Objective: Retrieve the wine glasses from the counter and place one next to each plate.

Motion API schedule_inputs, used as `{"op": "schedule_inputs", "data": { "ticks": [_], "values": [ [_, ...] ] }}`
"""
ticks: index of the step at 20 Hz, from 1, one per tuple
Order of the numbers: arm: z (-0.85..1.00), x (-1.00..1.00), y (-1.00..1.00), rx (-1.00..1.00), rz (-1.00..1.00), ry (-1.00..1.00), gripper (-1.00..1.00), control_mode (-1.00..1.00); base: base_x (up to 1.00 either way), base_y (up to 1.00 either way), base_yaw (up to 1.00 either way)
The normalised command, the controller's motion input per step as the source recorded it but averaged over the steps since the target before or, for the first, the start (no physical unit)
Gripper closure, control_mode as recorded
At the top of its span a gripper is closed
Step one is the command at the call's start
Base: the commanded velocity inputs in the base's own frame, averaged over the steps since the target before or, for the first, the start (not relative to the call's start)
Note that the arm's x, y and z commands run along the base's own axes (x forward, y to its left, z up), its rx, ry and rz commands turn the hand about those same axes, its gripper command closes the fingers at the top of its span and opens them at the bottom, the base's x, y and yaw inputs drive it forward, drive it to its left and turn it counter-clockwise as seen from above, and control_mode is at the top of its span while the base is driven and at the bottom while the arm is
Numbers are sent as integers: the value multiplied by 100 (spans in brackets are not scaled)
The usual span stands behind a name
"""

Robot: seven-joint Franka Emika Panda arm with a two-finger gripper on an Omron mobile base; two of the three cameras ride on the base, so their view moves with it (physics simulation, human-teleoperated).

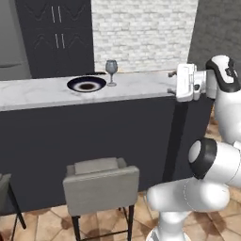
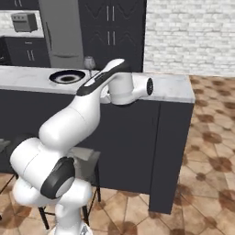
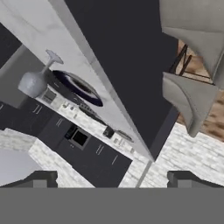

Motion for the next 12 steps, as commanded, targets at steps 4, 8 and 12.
{"op": "schedule_inputs", "data": {
  "ticks": [4,8,12],
  "values": [
    [0,0,0,0,0,0,-100,100,-94,-100,0],
    [0,0,0,0,0,0,-100,100,-59,-100,0],
    [0,0,0,0,0,0,-100,100,-20,-100,0]
  ]
}}
